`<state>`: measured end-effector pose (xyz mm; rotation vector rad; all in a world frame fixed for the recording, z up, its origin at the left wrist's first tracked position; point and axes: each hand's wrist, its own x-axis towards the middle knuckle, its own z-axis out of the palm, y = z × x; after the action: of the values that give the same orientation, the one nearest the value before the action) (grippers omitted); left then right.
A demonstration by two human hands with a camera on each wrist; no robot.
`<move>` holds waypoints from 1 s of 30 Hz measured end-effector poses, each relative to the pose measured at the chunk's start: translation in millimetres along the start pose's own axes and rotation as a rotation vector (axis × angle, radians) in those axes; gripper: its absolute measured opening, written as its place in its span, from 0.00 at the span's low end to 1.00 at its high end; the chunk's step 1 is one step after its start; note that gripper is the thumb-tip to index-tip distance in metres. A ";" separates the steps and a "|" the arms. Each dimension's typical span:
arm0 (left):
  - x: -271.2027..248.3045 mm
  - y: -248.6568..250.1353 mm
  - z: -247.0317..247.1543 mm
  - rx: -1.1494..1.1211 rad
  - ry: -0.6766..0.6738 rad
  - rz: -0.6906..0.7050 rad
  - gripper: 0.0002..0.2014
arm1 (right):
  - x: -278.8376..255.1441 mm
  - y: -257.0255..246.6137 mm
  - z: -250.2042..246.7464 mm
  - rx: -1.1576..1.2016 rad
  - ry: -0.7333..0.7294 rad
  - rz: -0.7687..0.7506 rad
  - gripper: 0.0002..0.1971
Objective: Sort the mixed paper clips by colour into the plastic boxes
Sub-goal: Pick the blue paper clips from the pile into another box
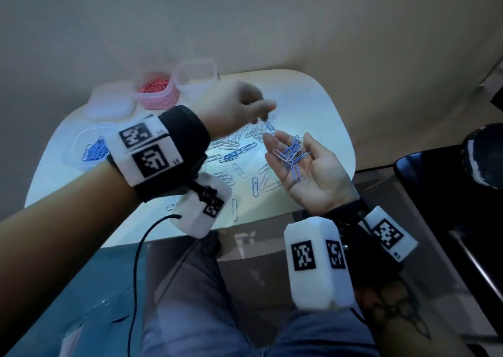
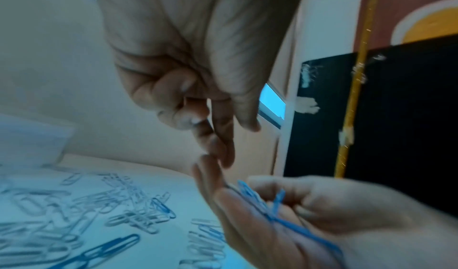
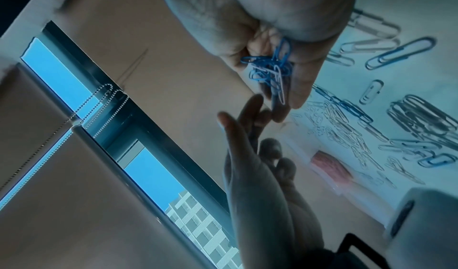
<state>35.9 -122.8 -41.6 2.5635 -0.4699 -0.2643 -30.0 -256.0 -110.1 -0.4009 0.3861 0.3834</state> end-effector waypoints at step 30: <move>-37.9 -48.7 -27.6 0.178 -0.115 -0.079 0.06 | -3.6 2.7 -2.6 0.058 -0.025 -0.025 0.22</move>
<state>22.1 -56.6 -40.0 2.7554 -0.4523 -0.4167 -34.9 -255.9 -111.5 -0.3437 0.3667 0.3521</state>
